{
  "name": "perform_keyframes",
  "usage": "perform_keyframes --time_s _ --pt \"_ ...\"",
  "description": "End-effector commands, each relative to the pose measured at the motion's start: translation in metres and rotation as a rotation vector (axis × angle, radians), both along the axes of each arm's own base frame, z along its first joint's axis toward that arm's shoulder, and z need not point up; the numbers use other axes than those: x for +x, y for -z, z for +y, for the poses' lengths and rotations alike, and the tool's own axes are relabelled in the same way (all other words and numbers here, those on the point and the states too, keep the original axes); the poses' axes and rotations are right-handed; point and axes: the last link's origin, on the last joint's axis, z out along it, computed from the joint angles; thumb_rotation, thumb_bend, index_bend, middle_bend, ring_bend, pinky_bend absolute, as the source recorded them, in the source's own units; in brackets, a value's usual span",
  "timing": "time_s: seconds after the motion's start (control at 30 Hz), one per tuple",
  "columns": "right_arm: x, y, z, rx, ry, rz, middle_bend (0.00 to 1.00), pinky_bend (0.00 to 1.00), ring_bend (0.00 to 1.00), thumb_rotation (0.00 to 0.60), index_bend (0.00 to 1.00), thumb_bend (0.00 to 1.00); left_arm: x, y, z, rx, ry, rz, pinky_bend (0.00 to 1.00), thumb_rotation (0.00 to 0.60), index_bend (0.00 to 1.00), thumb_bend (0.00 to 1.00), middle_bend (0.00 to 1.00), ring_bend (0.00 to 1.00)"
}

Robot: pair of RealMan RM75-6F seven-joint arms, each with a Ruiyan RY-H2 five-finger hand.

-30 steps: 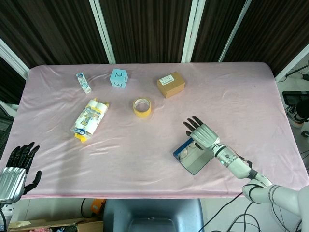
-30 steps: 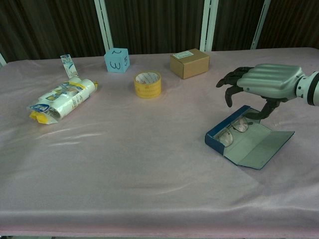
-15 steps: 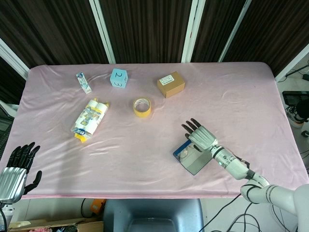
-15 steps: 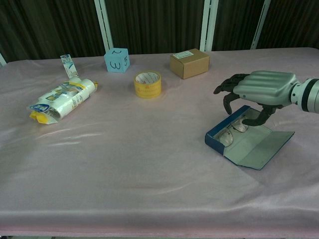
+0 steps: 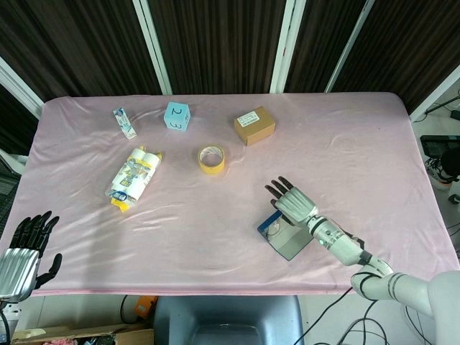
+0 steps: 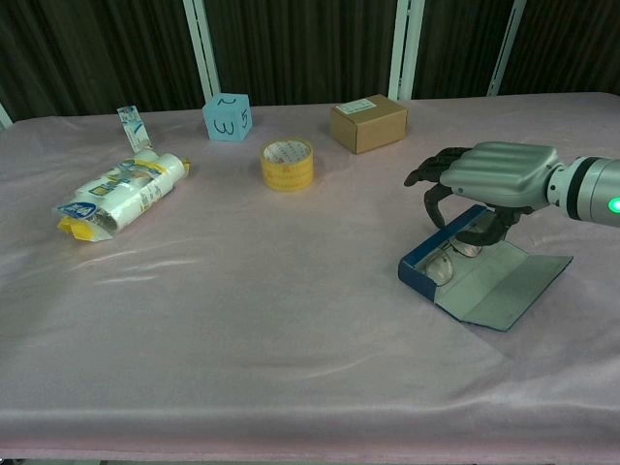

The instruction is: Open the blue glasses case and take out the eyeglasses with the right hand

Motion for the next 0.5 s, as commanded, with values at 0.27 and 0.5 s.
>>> perform_keyframes --time_s 0.27,0.5 --pt "0.0010 0.0013 -0.0009 -0.006 0.000 0.005 0.18 0.00 0.00 0.600 0.60 0.53 0.0000 0.0001 0.0001 -0.003 0.002 -0.001 0.06 0.600 0.00 0.43 0.00 0.00" --pt "0.0009 0.0043 -0.0009 -0.008 0.001 0.009 0.18 0.00 0.00 0.600 0.62 0.53 -0.0004 -0.0008 0.0001 0.000 -0.001 -0.002 0.06 0.600 0.00 0.43 0.00 0.00"
